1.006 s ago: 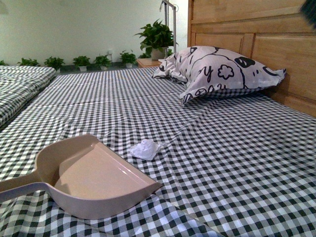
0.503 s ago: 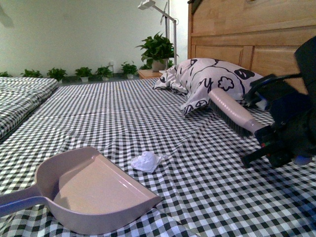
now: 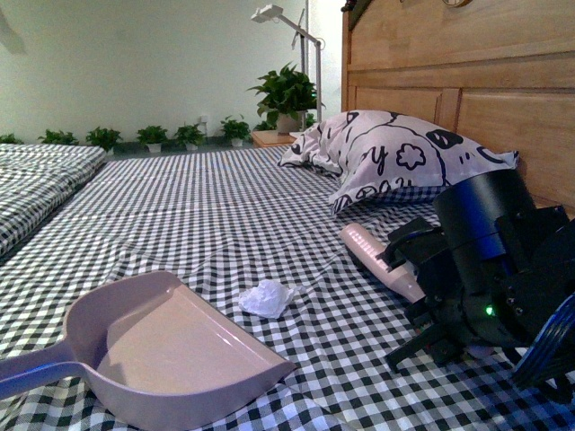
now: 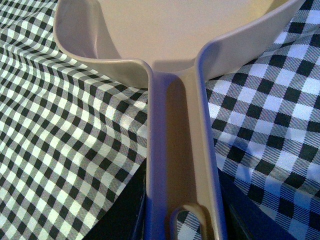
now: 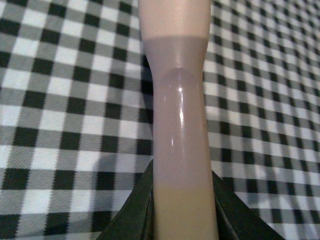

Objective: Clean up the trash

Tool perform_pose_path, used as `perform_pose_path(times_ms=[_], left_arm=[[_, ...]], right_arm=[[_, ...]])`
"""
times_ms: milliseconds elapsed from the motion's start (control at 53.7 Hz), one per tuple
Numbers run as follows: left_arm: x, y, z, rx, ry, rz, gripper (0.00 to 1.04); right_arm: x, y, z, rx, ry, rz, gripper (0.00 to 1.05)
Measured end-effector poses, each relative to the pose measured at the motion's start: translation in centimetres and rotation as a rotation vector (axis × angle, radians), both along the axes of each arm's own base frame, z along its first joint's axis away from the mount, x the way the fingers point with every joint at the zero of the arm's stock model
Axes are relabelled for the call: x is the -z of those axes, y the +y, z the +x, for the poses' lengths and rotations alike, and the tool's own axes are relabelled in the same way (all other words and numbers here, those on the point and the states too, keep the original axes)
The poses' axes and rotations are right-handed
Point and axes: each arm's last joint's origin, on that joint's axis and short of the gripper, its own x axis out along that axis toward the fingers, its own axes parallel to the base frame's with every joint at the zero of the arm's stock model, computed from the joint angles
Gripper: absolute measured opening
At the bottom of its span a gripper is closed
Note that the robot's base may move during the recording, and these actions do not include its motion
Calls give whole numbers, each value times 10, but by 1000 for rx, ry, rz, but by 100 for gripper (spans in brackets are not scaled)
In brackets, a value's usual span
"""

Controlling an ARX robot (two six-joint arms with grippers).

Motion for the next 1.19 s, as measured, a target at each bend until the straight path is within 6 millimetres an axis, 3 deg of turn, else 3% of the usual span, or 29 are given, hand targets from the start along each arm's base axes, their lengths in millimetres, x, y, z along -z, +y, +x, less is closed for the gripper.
perform_pose_path(times_ms=[149, 279, 354, 484, 559, 633, 708, 894, 1192], left_arm=[[0, 0, 0, 0, 0, 0, 27], [0, 0, 0, 0, 0, 0, 27], [0, 0, 0, 0, 0, 0, 27], [0, 0, 0, 0, 0, 0, 27], [0, 0, 0, 0, 0, 0, 27], [0, 0, 0, 0, 0, 0, 27], [0, 0, 0, 0, 0, 0, 27], [0, 0, 0, 0, 0, 0, 27], [-14, 1, 5, -129, -86, -156, 27]], right_arm=[[3, 13, -9, -99, 43, 39, 20], [-6, 25, -35, -313, 124, 128, 20], [-21, 29, -57, -485, 167, 190, 20], [-49, 26, -77, -656, 202, 287, 19], [-78, 16, -84, -730, 165, 385, 19], [-103, 0, -80, -698, 85, 421, 19], [-111, -18, -72, -615, 28, 416, 19], [-96, -62, -51, -319, -54, 381, 19], [-85, -115, -55, -157, -86, 449, 19]])
